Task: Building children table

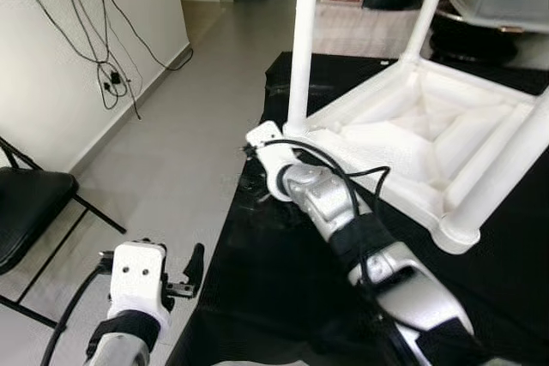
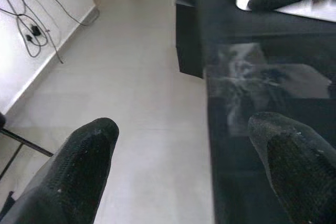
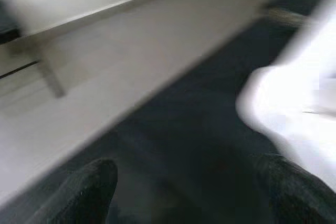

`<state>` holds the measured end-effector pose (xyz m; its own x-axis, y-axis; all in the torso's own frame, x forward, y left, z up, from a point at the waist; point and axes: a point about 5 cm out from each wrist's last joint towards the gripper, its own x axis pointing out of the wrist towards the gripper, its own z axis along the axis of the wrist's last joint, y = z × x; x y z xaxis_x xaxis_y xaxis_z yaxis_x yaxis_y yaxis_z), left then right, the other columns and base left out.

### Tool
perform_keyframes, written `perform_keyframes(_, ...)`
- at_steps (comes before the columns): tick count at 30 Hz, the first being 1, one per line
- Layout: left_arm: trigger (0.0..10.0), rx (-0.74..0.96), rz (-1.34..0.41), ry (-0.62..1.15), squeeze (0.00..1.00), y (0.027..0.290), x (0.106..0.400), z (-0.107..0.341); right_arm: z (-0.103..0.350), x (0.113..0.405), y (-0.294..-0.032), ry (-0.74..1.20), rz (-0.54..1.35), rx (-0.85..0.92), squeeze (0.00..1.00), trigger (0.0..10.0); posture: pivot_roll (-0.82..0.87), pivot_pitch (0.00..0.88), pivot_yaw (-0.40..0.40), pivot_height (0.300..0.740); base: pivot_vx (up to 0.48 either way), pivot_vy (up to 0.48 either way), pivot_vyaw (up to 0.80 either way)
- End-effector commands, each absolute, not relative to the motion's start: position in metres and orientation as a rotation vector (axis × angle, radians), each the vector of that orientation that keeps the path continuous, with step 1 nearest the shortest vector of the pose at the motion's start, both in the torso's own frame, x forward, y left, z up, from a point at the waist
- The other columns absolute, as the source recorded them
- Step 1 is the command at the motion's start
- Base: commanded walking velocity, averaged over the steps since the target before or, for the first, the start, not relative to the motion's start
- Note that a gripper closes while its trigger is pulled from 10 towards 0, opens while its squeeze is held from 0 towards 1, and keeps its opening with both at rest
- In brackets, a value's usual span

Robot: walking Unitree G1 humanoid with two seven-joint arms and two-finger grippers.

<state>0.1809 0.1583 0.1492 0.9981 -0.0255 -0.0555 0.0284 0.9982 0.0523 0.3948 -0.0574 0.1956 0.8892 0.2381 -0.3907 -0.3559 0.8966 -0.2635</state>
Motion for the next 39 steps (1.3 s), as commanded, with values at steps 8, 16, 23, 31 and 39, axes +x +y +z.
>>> perform_keyframes(8,10.0,0.068,-0.038,0.065,0.0,0.154,0.177,0.151,0.21,0.413,-0.089,0.329,0.174,-0.296,0.0,10.0,0.11,0.167,-0.025,0.74,0.0,0.0,0.0)
perform_keyframes(16,10.0,0.065,-0.045,0.07,0.0,0.151,0.174,0.153,0.204,0.413,-0.092,0.428,0.216,-0.32,0.0,10.0,0.11,0.192,-0.029,0.74,0.0,0.0,0.0)
perform_keyframes(23,10.0,0.061,-0.043,0.078,0.0,0.149,0.17,0.154,0.193,0.411,-0.096,0.489,0.208,-0.353,0.0,10.0,0.11,0.214,-0.04,0.74,0.0,0.0,0.0)
perform_keyframes(31,10.0,0.056,-0.042,0.083,0.0,0.147,0.167,0.156,0.191,0.411,-0.1,0.507,0.212,-0.371,0.0,10.0,0.11,0.229,-0.046,0.74,0.0,0.0,0.0)
perform_keyframes(39,10.0,0.047,-0.043,0.09,0.0,0.144,0.166,0.156,0.211,0.417,-0.094,0.408,0.24,-0.403,0.0,10.0,0.11,0.238,-0.054,0.74,0.0,0.0,0.0)
